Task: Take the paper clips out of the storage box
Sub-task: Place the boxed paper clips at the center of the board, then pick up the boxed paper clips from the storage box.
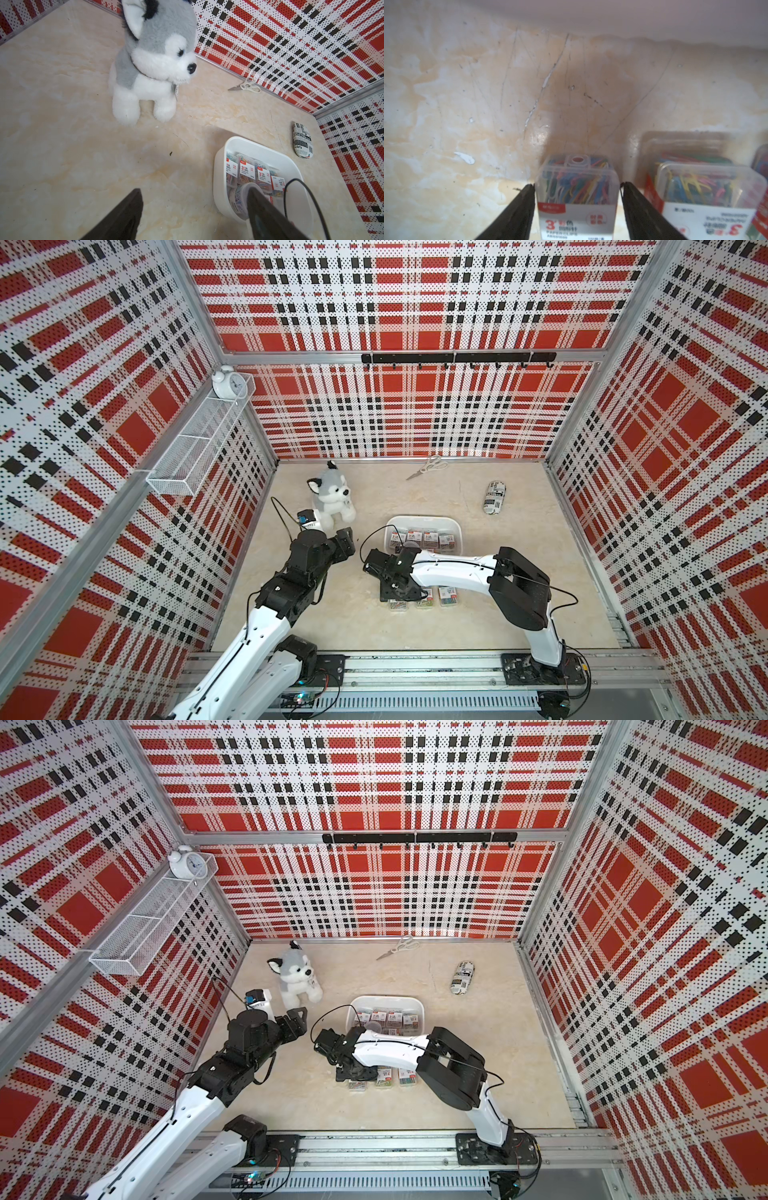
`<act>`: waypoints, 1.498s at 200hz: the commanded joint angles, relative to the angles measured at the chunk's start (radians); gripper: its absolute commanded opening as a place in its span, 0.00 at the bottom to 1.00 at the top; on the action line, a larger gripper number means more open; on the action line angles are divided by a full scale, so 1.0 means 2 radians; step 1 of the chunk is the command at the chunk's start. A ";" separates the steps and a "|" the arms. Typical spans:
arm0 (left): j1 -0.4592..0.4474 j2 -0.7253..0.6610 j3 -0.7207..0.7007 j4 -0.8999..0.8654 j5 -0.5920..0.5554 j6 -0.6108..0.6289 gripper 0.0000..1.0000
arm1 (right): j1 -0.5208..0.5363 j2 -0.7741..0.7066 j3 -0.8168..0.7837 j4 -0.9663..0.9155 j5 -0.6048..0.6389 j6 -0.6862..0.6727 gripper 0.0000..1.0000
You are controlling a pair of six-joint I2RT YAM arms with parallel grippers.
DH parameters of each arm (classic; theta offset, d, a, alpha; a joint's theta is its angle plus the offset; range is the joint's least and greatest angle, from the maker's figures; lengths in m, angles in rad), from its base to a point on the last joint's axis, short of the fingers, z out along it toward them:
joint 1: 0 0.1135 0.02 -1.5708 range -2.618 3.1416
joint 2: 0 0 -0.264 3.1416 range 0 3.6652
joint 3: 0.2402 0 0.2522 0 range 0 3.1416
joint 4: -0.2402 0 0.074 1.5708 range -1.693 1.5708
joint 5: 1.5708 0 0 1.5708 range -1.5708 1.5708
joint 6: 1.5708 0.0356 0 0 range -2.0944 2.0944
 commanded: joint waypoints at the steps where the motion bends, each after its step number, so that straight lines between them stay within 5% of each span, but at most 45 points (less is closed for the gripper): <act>1: -0.001 -0.003 -0.005 0.010 0.001 0.008 0.81 | 0.005 -0.013 0.007 -0.011 0.001 -0.004 0.72; 93: -0.002 0.000 -0.005 0.010 -0.008 0.007 0.81 | 0.032 -0.038 0.063 -0.086 0.079 -0.020 0.75; 142: -0.013 -0.003 -0.005 0.006 -0.026 0.005 0.81 | 0.021 -0.118 0.065 -0.103 0.124 -0.053 0.76; 233: -0.071 0.069 0.046 -0.036 -0.051 0.005 0.76 | -0.214 -0.313 -0.068 -0.024 0.052 -0.244 0.76; 299: -0.161 0.202 0.196 -0.091 -0.092 -0.003 0.71 | -0.378 -0.376 -0.173 0.049 -0.063 -0.313 0.75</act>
